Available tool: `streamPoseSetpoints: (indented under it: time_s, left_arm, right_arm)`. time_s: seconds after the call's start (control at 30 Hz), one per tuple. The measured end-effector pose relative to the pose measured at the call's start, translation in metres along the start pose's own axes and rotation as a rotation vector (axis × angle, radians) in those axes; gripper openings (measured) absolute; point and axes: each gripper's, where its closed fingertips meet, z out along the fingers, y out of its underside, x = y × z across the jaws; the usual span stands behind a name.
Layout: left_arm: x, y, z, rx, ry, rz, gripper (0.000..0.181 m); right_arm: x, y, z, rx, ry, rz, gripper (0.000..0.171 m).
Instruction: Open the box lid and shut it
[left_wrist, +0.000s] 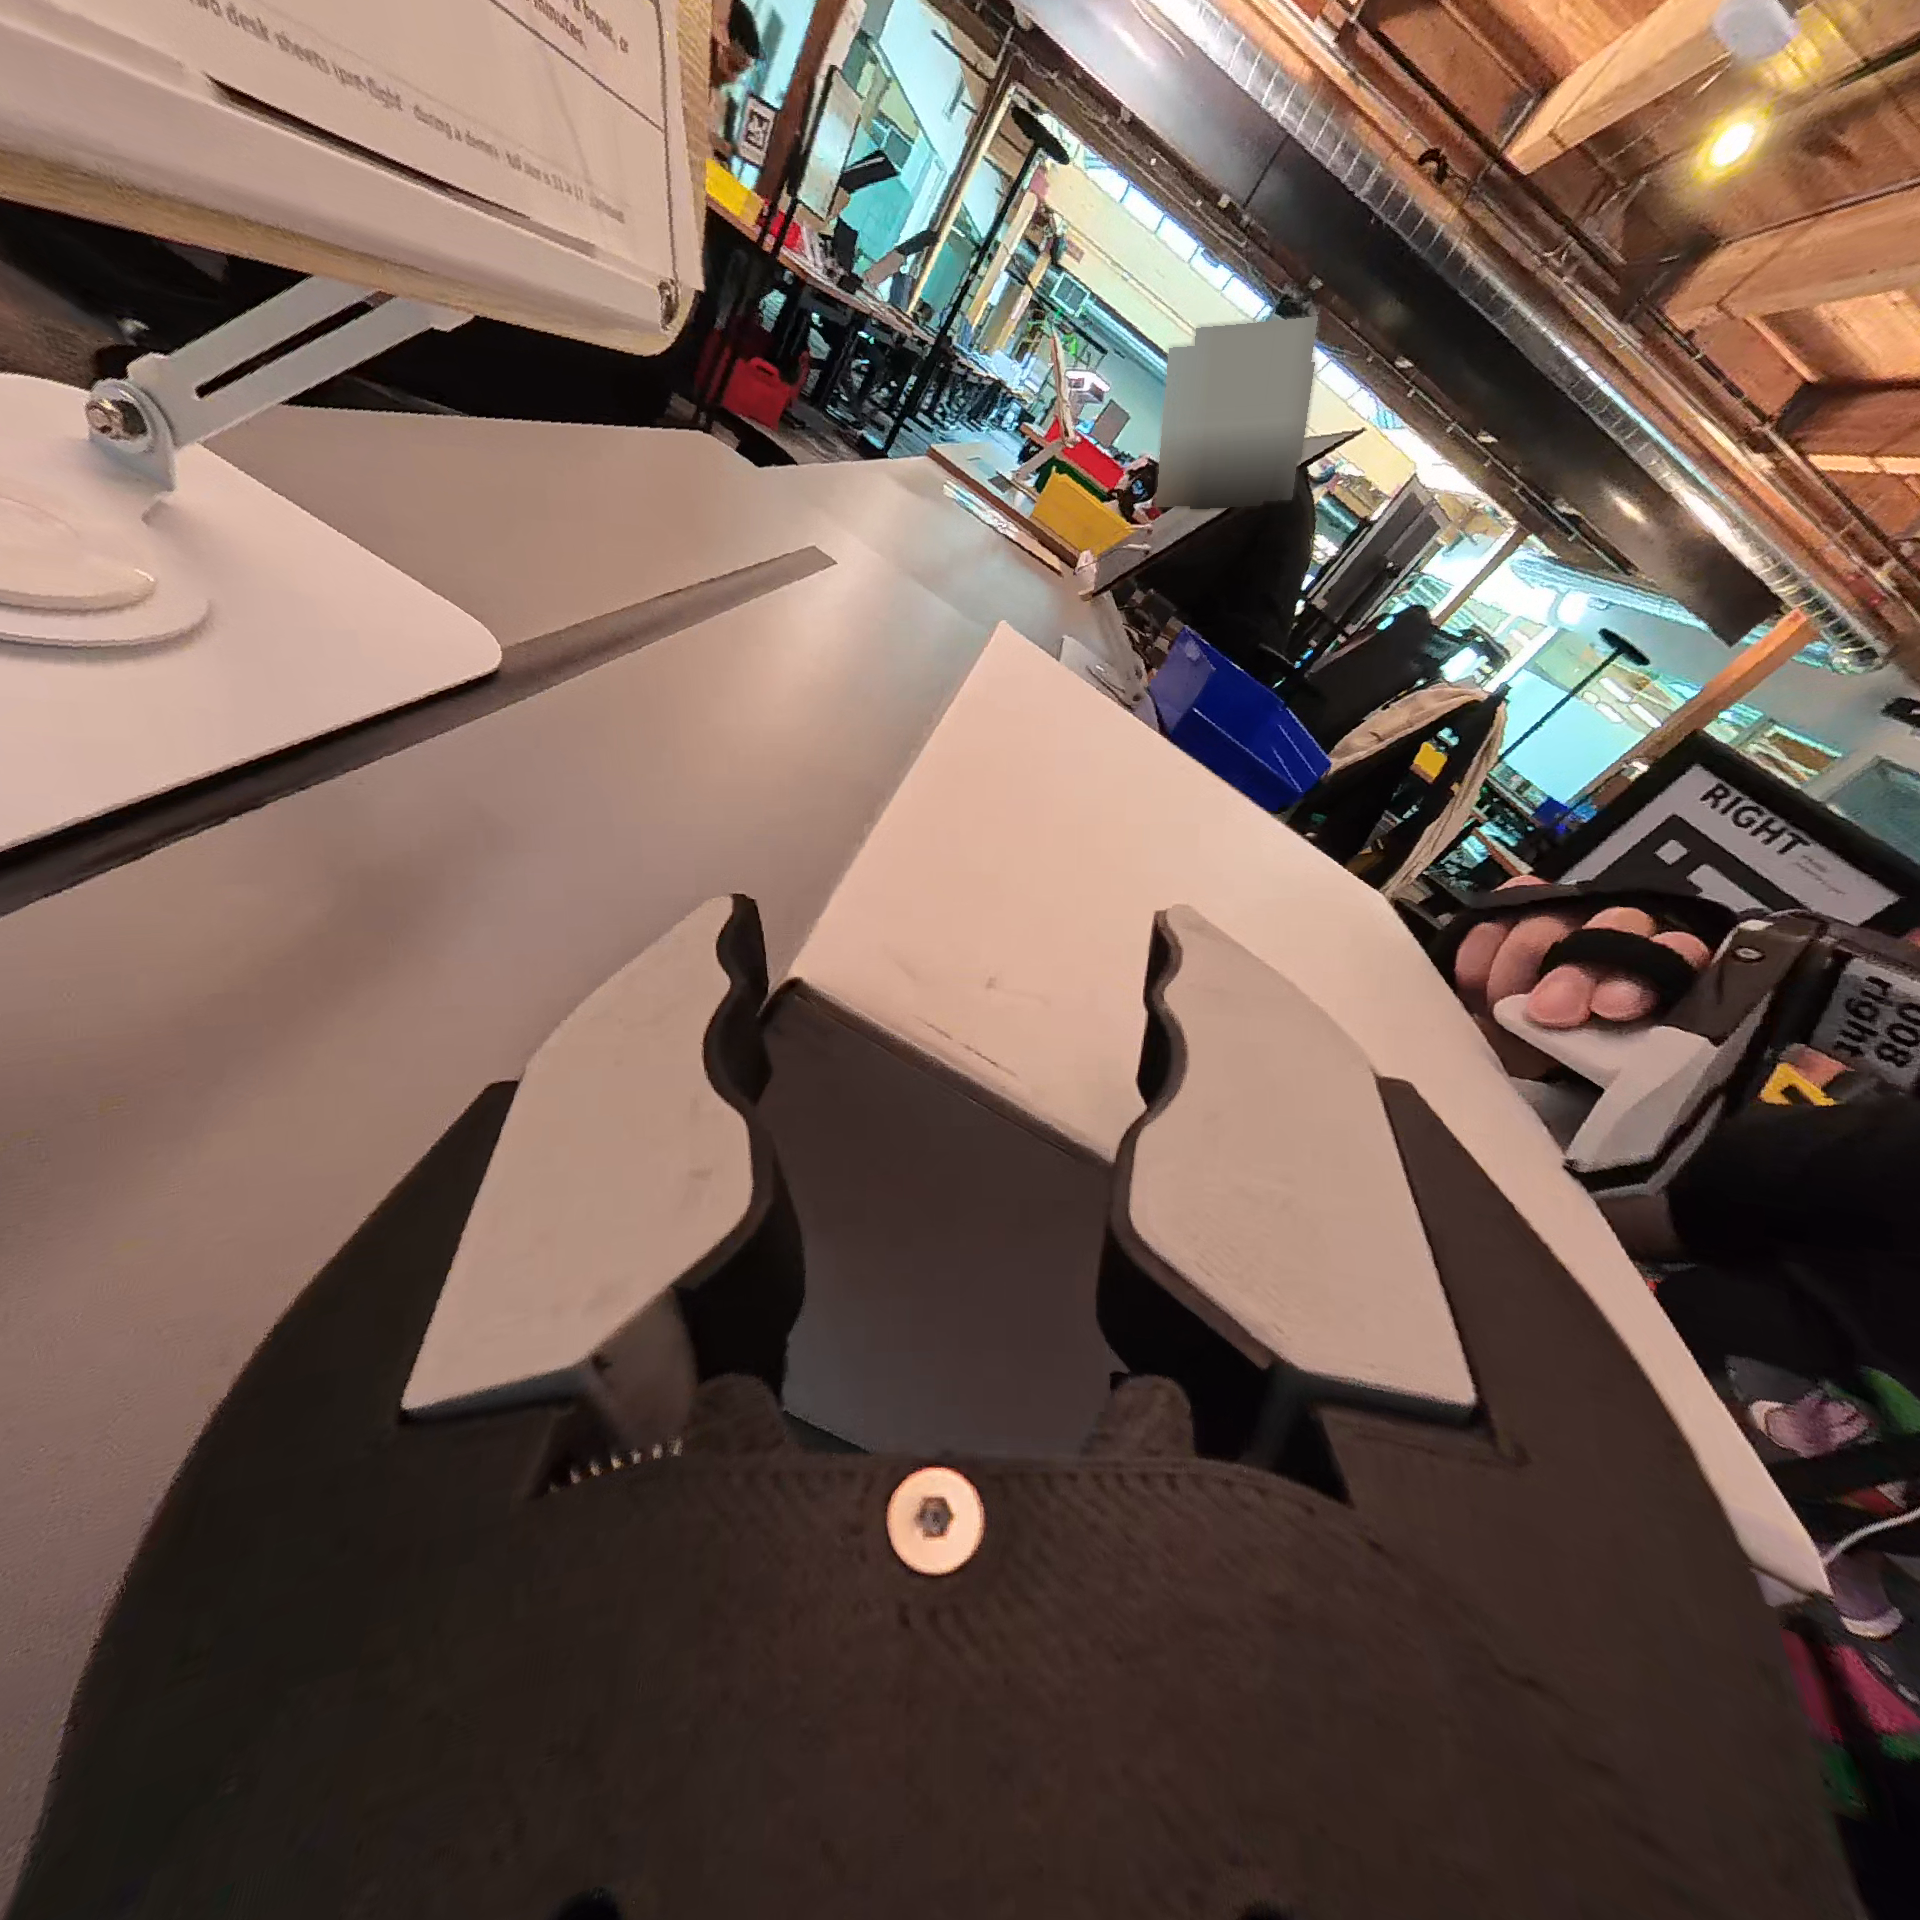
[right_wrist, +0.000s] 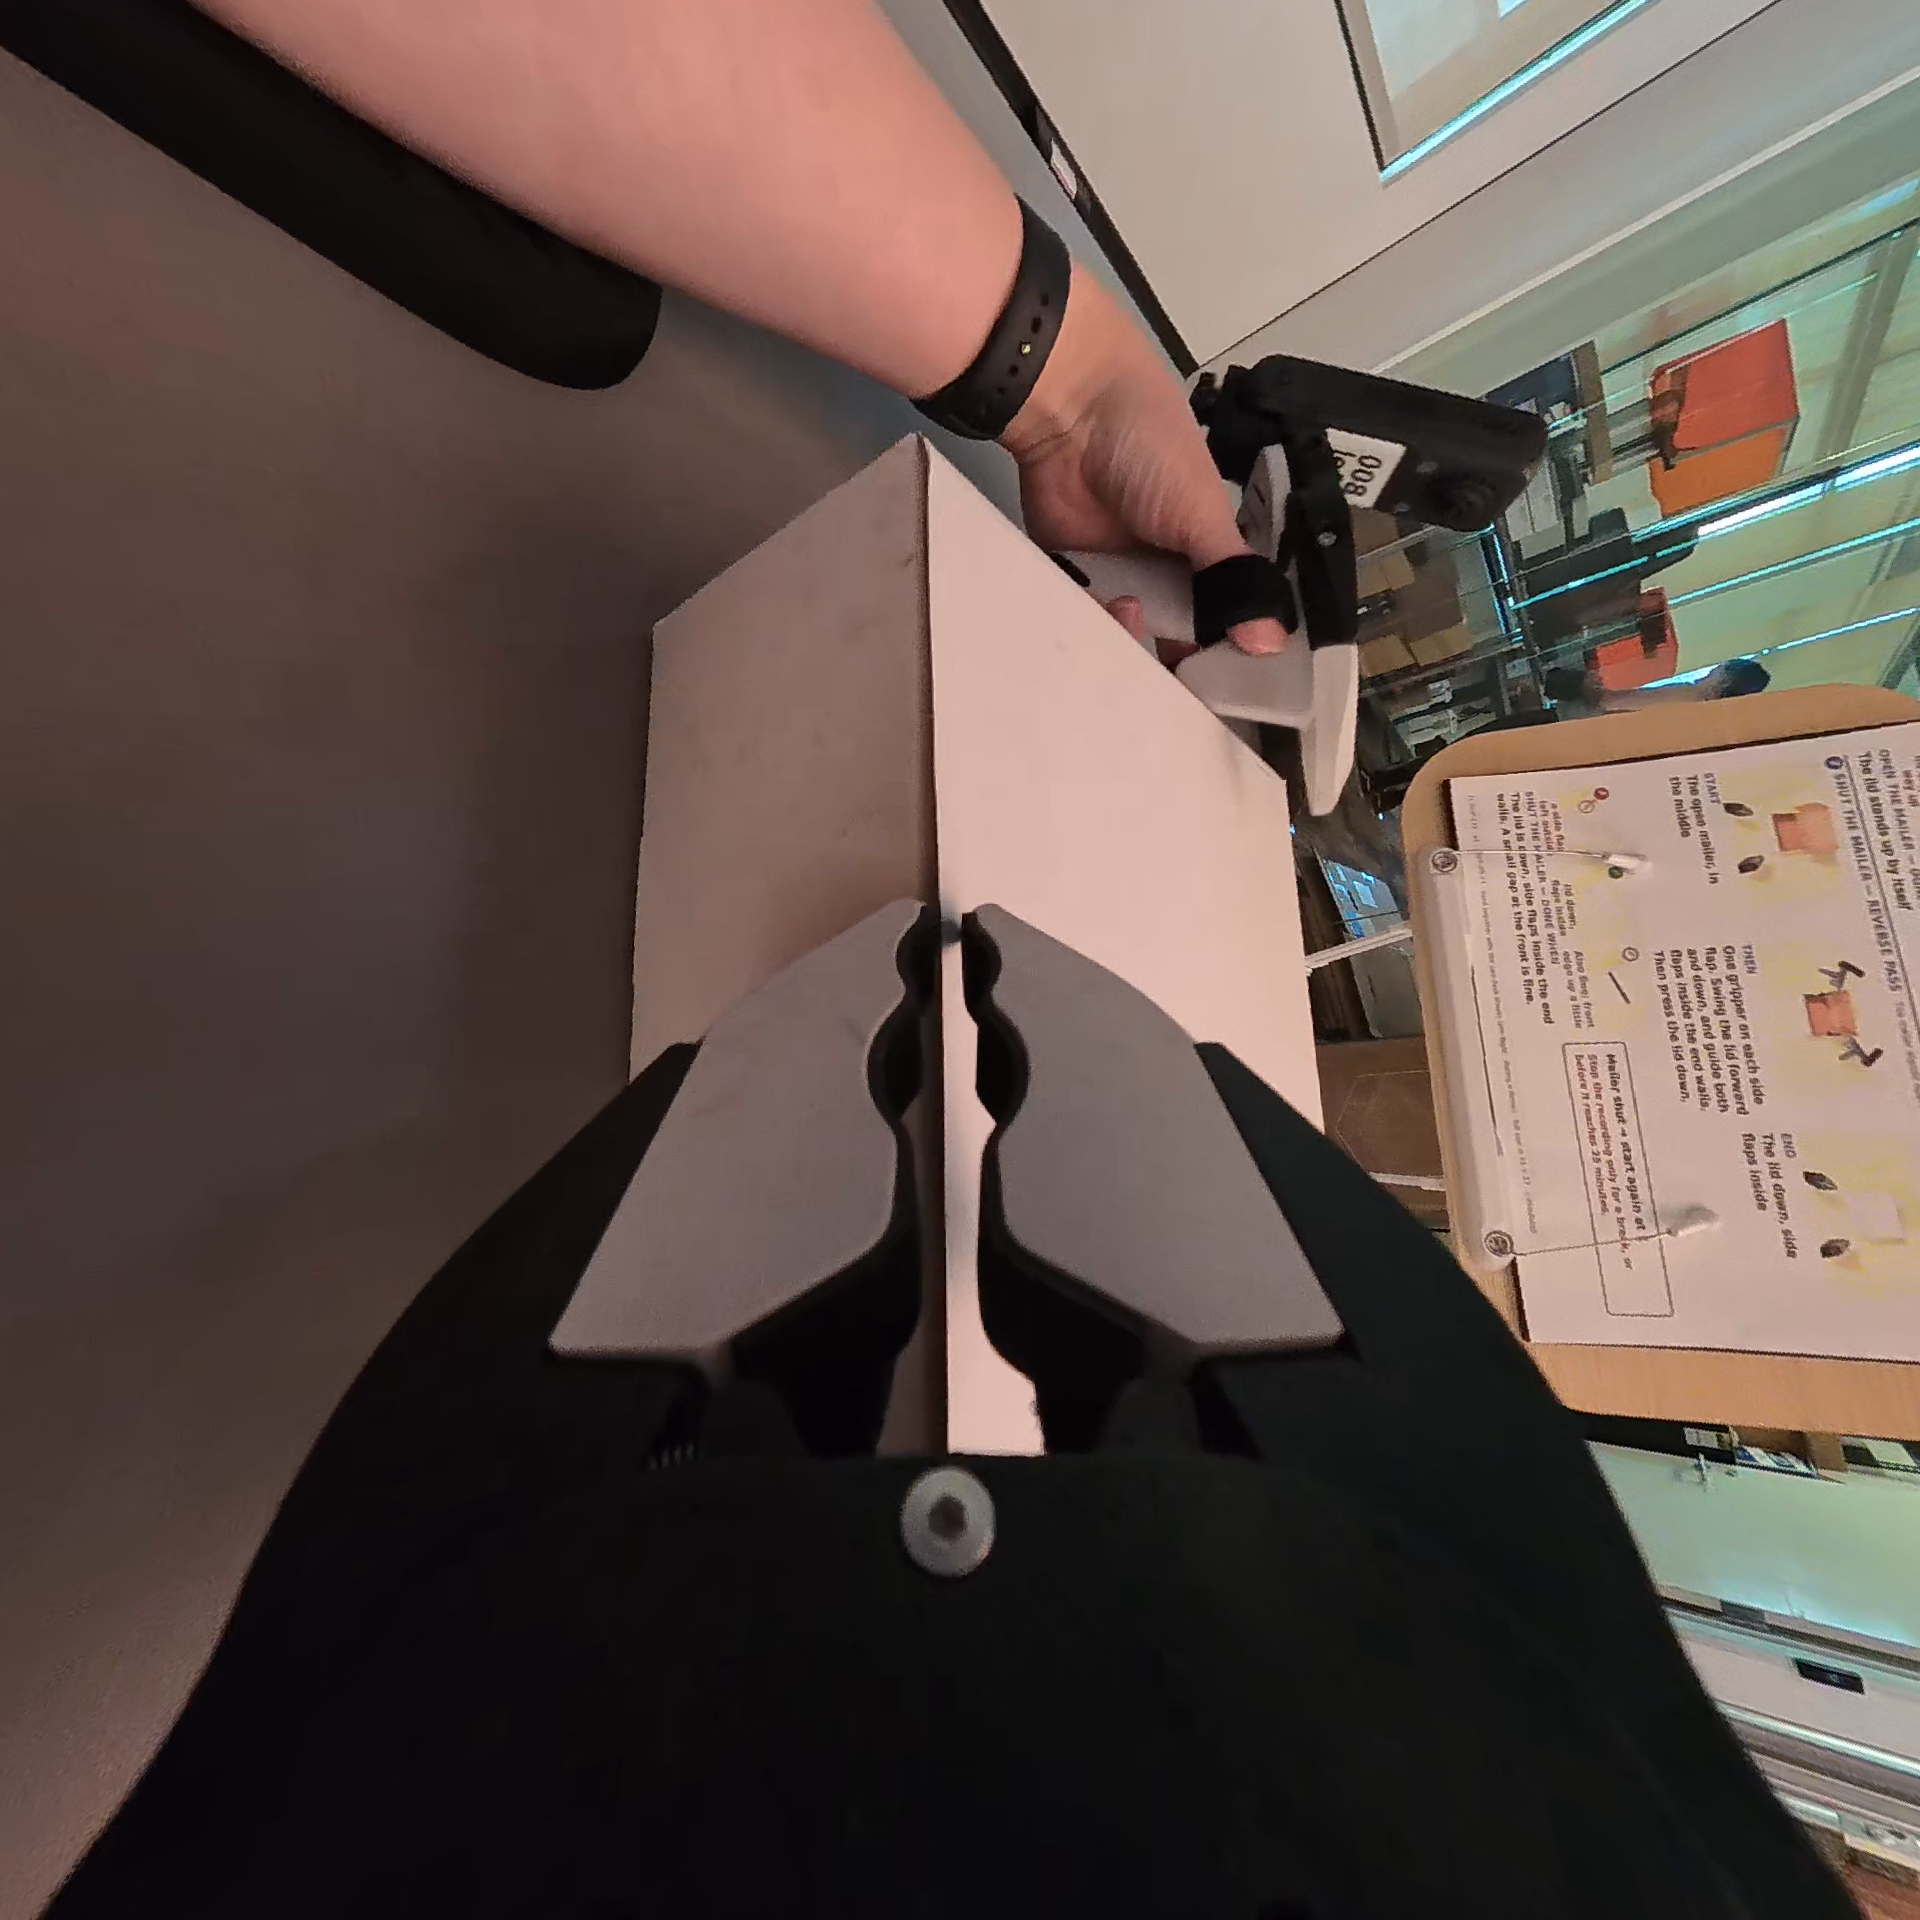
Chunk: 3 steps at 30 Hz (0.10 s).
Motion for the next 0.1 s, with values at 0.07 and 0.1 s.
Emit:
streamPoseSetpoints:
  time_s: [0.07, 0.1]
  left_arm:
    - [-0.0004, 0.0011, -0.0003, -0.010, -0.008, 0.006, 0.069]
    - [-0.0009, 0.0018, -0.0007, -0.016, -0.012, 0.011, 0.069]
  right_arm:
    - [0.0008, -0.0001, -0.0003, -0.001, 0.001, 0.001, 0.004]
    - [0.0015, -0.0006, -0.0006, -0.001, 0.005, 0.001, 0.004]
